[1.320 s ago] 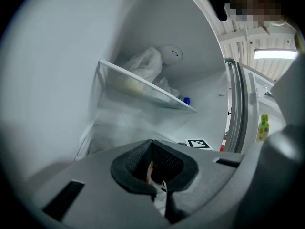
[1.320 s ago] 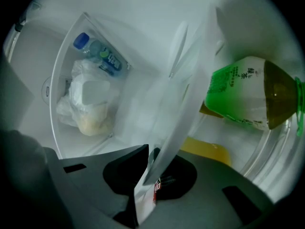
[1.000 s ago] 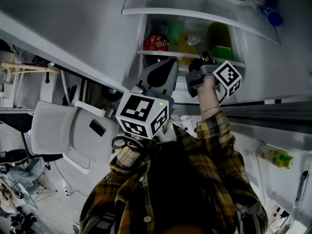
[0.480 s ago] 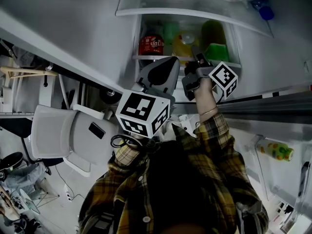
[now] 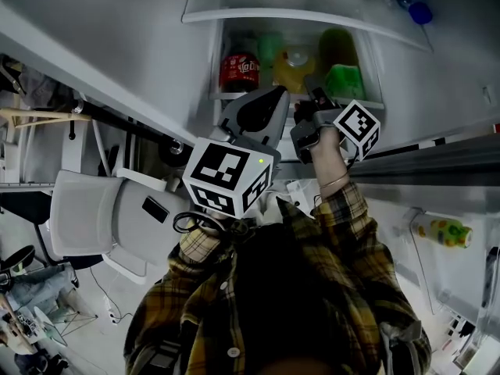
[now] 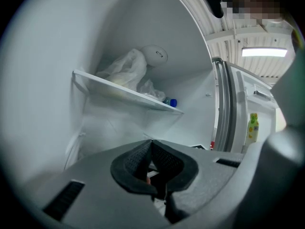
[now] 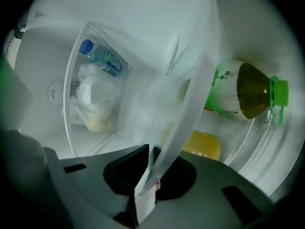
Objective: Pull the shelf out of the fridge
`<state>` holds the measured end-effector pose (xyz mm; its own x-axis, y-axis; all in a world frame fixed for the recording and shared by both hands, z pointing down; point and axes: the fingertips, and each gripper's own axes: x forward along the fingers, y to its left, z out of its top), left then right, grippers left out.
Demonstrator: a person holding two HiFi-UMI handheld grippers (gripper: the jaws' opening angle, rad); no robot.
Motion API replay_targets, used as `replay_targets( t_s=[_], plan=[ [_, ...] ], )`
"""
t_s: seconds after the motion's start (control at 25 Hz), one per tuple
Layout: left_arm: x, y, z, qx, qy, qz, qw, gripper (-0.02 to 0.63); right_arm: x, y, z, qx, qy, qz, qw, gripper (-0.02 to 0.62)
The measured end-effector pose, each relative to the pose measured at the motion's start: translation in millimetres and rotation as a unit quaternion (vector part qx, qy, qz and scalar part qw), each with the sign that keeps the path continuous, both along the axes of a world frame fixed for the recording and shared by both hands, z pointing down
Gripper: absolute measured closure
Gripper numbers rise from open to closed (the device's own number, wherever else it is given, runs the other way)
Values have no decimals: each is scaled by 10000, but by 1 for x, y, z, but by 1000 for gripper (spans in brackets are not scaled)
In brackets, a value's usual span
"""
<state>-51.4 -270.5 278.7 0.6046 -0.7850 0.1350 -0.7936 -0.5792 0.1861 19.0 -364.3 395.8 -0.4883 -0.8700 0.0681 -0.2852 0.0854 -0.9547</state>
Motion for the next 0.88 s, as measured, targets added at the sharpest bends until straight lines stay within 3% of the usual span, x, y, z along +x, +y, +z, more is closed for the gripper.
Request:
replay_targets(
  t_s=[0.88],
  plan=[
    [6, 33, 3, -105, 157, 512, 9985, 603, 3, 44, 2, -22, 18, -87, 10000, 546]
  ],
)
